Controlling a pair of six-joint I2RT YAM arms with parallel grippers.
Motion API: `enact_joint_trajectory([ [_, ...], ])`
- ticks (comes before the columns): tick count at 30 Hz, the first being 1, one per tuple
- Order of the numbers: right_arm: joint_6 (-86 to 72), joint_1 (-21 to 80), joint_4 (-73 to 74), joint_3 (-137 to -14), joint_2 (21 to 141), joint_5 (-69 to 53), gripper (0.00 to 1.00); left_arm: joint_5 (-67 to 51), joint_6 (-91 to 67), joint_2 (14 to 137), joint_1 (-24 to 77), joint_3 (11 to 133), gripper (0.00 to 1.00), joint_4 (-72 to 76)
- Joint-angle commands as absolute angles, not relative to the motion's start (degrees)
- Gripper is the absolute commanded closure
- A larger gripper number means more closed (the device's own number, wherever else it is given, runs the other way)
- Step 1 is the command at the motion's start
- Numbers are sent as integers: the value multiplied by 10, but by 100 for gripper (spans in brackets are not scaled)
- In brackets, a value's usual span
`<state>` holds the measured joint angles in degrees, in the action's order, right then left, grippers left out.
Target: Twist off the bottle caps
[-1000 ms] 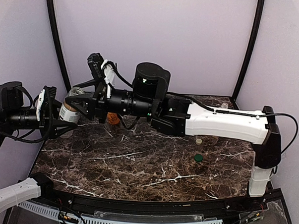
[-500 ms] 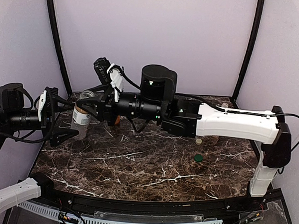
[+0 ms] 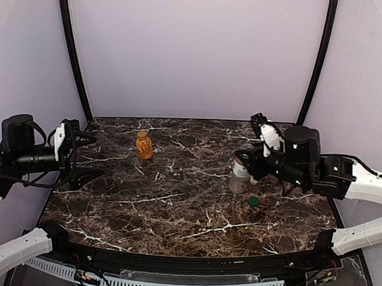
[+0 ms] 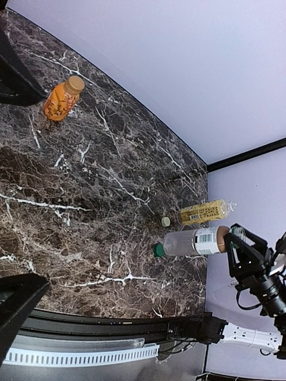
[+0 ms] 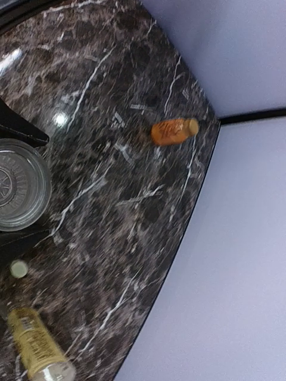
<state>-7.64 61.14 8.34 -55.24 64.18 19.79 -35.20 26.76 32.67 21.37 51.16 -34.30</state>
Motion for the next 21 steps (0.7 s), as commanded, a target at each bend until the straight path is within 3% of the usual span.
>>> enact_joint_trajectory([
  [1, -181, 549, 134, -413, 499, 359, 100, -353, 265, 329, 211, 503, 1, -317],
  [6, -188, 471, 120, -308, 402, 406, 100, -349, 264, 332, 210, 508, 1, -316],
  [12, -199, 422, 96, -264, 430, 462, 100, -349, 268, 337, 210, 507, 1, -315],
  [21, -201, 359, -83, -192, 467, 431, 100, -346, 275, 341, 210, 508, 1, -318],
])
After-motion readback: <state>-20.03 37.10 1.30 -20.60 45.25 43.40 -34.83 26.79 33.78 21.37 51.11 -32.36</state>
